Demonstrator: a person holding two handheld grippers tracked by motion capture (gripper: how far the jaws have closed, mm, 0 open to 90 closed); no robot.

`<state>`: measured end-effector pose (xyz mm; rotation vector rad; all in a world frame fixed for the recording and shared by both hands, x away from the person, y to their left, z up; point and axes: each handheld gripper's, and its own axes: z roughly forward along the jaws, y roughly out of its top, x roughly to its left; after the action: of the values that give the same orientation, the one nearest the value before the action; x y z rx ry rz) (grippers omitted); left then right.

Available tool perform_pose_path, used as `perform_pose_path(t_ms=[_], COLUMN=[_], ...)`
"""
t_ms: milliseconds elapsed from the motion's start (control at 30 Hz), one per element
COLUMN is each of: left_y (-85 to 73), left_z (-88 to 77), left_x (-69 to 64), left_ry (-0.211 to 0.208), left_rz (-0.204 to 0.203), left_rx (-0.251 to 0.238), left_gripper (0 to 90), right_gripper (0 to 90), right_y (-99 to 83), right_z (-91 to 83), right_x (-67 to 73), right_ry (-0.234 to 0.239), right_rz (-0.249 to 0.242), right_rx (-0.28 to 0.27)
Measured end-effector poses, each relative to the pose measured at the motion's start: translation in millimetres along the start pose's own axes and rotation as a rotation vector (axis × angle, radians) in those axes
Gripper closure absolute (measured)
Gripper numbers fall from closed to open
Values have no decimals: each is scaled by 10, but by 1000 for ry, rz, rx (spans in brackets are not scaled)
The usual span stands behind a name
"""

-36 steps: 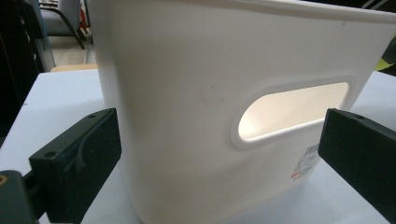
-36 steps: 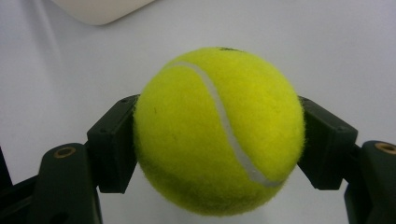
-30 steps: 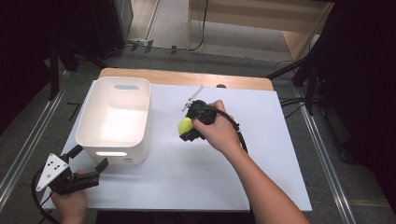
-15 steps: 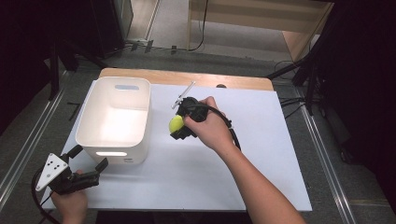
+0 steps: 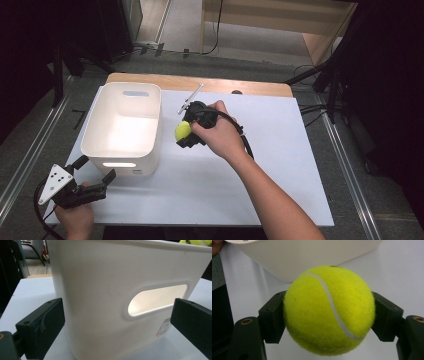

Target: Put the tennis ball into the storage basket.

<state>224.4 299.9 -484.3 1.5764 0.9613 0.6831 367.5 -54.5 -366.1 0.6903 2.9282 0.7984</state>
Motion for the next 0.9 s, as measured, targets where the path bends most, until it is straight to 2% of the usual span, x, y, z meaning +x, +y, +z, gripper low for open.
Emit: perform_pose_path(t_ms=[367,400,467,500,900], left_y=[0,0,0,2,1], left_z=[-6,-6,2,2,-3], left_x=[5,5,0,-1,4], left_ry=[-1,-2,-1,2,-1], left_rz=[1,2,5,6,3], left_rx=[3,3,0,6,2], left_gripper=[0,0,0,0,0], right_gripper=[235,235,235,235,235], right_y=[150,163,189,199,335], right_z=[-21,-24,-30,-27,-22], right_x=[63,81,81,95,166], right_ry=[6,8,5,9,24], right_rz=[-40,-27,-49,-37,-67], right_rx=[-3,-1,-1,-9,-16])
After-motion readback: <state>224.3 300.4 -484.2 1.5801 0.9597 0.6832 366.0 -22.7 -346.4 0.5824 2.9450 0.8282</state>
